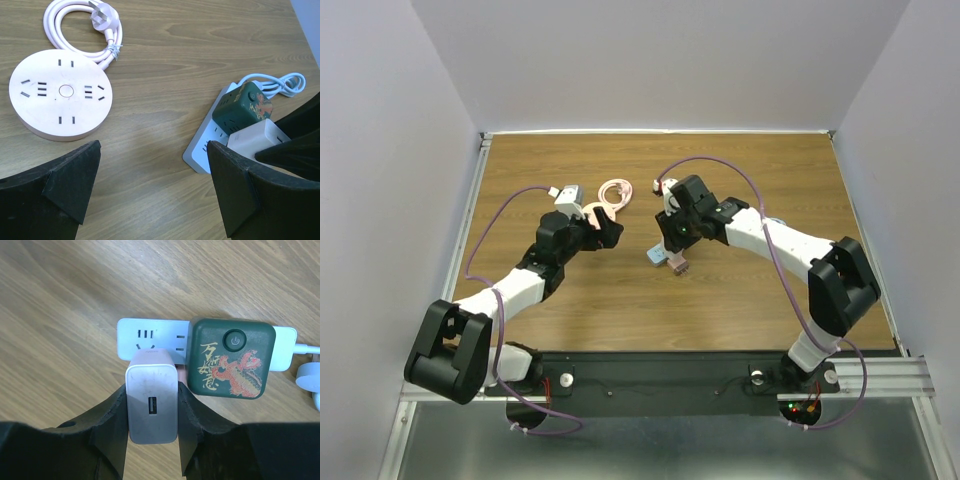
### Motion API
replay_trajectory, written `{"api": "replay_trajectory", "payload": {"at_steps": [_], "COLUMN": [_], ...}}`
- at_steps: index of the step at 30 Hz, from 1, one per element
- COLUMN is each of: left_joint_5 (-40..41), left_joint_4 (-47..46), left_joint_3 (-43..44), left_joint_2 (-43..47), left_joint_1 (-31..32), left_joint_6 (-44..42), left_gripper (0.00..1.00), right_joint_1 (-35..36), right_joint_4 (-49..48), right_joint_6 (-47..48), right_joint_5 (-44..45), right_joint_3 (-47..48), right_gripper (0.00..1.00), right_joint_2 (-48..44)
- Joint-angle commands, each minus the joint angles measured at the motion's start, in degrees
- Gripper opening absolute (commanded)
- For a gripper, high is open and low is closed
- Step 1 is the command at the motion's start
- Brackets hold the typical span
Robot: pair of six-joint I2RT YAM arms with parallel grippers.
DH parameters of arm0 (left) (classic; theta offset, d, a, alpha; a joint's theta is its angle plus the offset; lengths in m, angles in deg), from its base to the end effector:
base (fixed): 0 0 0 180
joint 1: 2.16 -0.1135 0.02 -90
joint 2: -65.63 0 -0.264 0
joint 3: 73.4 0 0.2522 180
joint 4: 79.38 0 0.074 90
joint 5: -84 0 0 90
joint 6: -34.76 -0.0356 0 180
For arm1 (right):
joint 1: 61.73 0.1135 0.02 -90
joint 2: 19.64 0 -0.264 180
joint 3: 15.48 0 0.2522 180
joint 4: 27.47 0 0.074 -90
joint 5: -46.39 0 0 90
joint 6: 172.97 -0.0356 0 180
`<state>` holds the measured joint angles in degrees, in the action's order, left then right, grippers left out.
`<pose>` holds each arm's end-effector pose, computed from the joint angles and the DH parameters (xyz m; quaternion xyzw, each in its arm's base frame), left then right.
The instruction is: Insert the plug
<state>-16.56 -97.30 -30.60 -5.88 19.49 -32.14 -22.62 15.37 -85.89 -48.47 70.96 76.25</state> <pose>0.2435 -0.1037 0.2223 0.0490 0.7679 -0.3072 0.5600 0.2796 0.2312 0.2481 -0.3067 0.8945 0.1532 0.2870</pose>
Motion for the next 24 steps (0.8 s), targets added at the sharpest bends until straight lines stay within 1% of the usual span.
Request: {"api": "replay_trajectory", "payload": {"at_steps": [1, 9, 16, 24], "left_joint_5": [-1.38, -2.09, -2.18, -2.18], "left_joint_4": [-1.45, -1.72, -1.63, -1.54], "left_joint_3": [-0.03, -0.12, -0.3, -0.56], "left_joint_2": [0.23, -0.3, 0.05, 0.58], "left_joint_1": [-0.29, -0.2, -0.2, -0.2], "left_joint_6": [0.2, 0.2, 0.2, 0.02], "left_gripper": [0.99, 0.99, 0.99, 0.99], "right_joint_1": [1.23, 2.19, 2.9, 3.51], "right_joint_4": [-4.81, -9.92, -10.01, -9.92], "right_joint_6": [0.9, -0.86, -0.86, -1.12], "right_joint_5": [3.01, 2.58, 2.23, 4.51], "right_joint_3": [2.11, -0.44, -0.53, -0.97], "right_gripper": [0.0, 0.0, 0.0, 0.0], "right_joint_2": [0.34, 0.78, 3.15, 3.68]}}
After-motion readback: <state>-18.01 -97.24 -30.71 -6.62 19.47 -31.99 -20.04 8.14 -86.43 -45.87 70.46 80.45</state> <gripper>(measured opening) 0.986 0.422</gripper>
